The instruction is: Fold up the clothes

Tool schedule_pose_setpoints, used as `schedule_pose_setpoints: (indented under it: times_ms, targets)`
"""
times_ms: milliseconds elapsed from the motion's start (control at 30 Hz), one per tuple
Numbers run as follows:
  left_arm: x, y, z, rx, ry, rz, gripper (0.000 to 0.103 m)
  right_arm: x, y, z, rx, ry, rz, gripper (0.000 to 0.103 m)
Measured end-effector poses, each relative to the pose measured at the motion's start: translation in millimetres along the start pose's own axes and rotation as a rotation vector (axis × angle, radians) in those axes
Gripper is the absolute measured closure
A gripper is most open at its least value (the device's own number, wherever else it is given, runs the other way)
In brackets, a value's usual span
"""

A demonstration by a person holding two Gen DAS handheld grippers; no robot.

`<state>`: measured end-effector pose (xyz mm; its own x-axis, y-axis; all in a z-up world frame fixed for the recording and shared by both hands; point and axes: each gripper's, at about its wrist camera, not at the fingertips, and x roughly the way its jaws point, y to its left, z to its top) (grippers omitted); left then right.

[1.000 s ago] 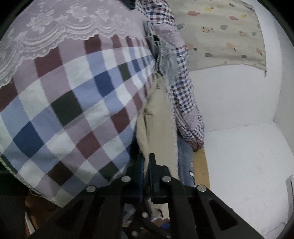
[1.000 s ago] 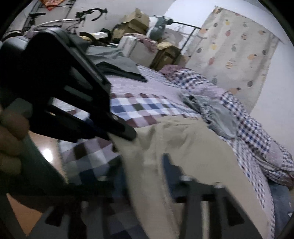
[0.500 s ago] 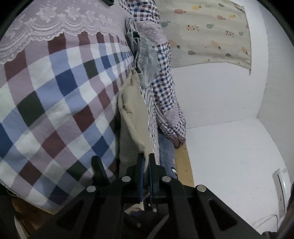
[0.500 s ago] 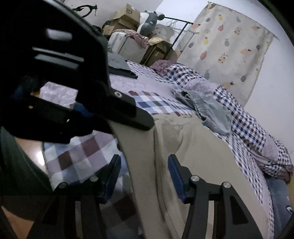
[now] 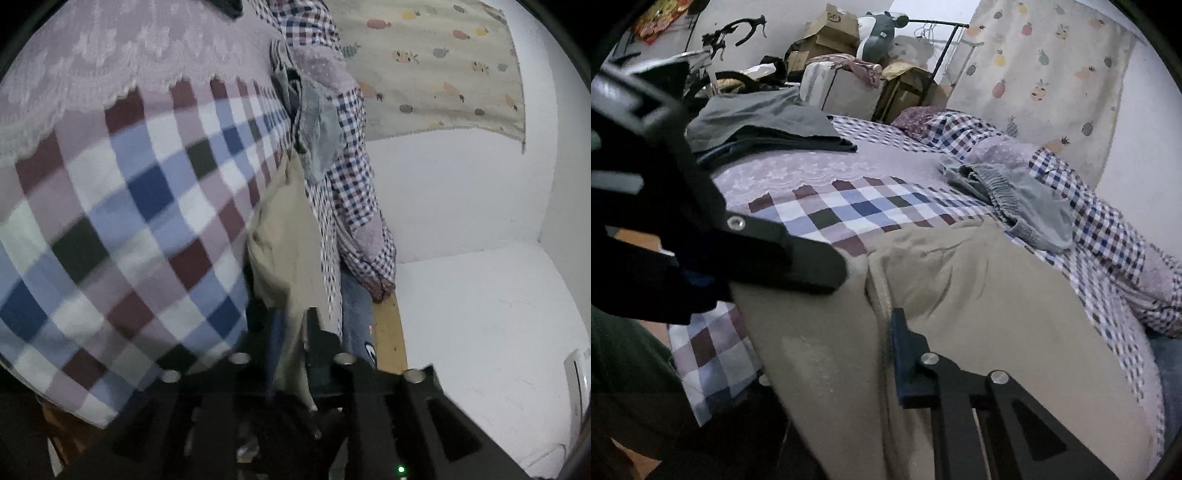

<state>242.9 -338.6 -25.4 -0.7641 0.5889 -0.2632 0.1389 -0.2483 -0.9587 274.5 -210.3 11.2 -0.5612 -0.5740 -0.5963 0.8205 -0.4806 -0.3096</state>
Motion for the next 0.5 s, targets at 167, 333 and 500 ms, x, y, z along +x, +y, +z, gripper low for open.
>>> schedule_pose_setpoints:
  times_ms: [167, 333, 500]
  targets:
    - [16, -13, 34, 0.054, 0.009, 0.080, 0.037, -10, -8, 4, 0.050, -0.017, 0.038, 0.097]
    - [52, -26, 68, 0.116, 0.088, 0.135, 0.037, -21, -17, 8, 0.098, -0.037, 0.064, 0.097]
    - [106, -41, 98, 0.189, 0.208, 0.201, 0.037, -29, -26, 11, 0.136, -0.057, 0.070, 0.097]
